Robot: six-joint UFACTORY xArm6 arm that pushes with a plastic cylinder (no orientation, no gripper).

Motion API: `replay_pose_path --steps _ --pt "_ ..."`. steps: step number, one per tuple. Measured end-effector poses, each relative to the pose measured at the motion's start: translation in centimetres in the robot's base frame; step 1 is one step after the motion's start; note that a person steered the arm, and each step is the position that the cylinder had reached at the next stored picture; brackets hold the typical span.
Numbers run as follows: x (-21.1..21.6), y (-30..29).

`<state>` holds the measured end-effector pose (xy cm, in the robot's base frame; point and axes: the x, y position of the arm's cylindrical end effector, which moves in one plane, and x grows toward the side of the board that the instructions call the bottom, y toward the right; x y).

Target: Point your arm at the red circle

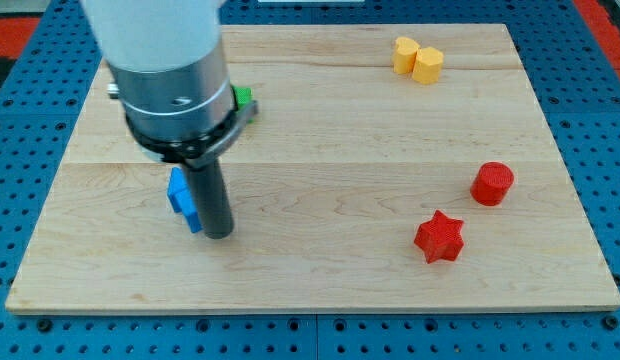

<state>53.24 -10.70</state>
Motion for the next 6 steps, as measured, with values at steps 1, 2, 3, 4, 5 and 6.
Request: replay_pose_path --steps 1,2,3,4,5,6 --pt "-1.1 3.6" --pt "-5.2 11.2" --pt "-8.5 19.0" --pt "-10.5 26.1" --pt "-10.2 30.7" --pt "-9.2 35.0"
